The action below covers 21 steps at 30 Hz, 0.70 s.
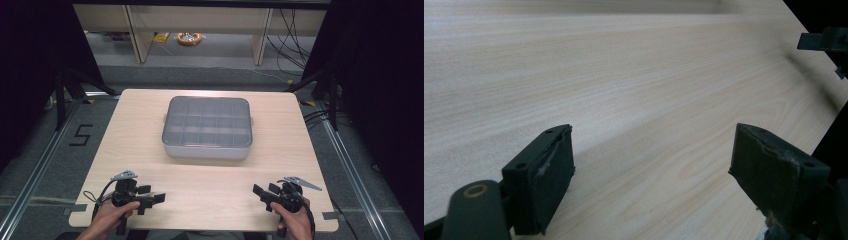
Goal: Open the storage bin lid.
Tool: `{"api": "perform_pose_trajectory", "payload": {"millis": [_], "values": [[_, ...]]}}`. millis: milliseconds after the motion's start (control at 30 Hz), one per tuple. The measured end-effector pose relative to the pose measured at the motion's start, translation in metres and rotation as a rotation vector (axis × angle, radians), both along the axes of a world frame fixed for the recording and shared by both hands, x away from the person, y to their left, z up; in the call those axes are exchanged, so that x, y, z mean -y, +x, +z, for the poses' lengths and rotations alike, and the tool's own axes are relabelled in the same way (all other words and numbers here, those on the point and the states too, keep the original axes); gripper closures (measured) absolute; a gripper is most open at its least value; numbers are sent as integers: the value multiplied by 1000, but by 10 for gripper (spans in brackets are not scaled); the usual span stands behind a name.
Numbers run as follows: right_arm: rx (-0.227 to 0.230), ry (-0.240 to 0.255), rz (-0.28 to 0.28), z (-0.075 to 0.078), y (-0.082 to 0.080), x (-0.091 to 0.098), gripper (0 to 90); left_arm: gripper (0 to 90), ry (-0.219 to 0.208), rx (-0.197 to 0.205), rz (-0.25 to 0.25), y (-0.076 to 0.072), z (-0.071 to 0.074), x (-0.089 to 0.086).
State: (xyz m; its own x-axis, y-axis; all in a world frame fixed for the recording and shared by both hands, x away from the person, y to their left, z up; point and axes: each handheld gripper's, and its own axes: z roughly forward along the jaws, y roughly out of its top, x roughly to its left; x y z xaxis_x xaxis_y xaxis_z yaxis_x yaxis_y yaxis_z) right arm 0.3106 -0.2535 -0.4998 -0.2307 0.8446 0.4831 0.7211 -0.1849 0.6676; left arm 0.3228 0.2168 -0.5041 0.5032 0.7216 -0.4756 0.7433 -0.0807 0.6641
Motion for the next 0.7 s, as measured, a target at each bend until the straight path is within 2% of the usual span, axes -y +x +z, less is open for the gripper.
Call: {"api": "perform_pose_trajectory", "payload": {"millis": [33, 67, 100, 133, 167, 200, 267, 300, 333, 367, 400, 433, 467, 533, 600, 633, 667, 700], "values": [[0, 10, -5, 2, 3, 1, 263, 170, -14, 7, 12, 1, 1, -1], [49, -36, 8, -1, 6, 5, 263, 170, -11, 14, 12, 2, 1, -1], [15, -6, -9, 1, 6, 2, 263, 169, -15, 14, 14, 3, 2, -1], [15, -6, -9, 1, 6, 2, 263, 170, -15, 14, 14, 3, 2, -1], [38, -19, 13, 1, 8, 5, 263, 170, -10, 14, 12, 4, 2, -1], [-70, 71, -44, 7, 4, -2, 263, 170, -12, 16, 17, 5, 2, -1], [-82, 81, -49, 7, 7, -3, 263, 170, -12, 17, 21, 8, 3, 0], [-127, 118, -75, 13, 8, -6, 263, 170, -16, 24, 24, 11, 4, 0], [-127, 118, -75, 13, 8, -6, 263, 171, -16, 24, 24, 11, 4, 0], [-69, 87, -37, 11, 13, -2, 263, 171, -10, 24, 18, 12, 5, 0], [-74, 95, -66, 13, 15, -4, 263, 171, -14, 24, 25, 13, 6, 0], [-53, 68, -48, 12, 17, -1, 264, 171, -20, 25, 27, 15, 6, 0], [-114, 112, -72, 18, 17, -3, 264, 171, -18, 22, 25, 16, 7, -1], [-47, 91, -62, 19, 25, 3, 265, 171, -21, 23, 35, 20, 9, -1], [-45, 83, -55, 19, 27, 4, 266, 170, -20, 27, 33, 22, 9, -2], [-42, 95, -63, 21, 29, 5, 268, 170, -20, 24, 34, 23, 10, -3], [-139, 151, -82, 29, 28, 2, 268, 170, -18, 23, 38, 25, 10, -3], [-34, 86, -46, 24, 34, 8, 270, 170, -19, 25, 41, 27, 10, -3]]}}
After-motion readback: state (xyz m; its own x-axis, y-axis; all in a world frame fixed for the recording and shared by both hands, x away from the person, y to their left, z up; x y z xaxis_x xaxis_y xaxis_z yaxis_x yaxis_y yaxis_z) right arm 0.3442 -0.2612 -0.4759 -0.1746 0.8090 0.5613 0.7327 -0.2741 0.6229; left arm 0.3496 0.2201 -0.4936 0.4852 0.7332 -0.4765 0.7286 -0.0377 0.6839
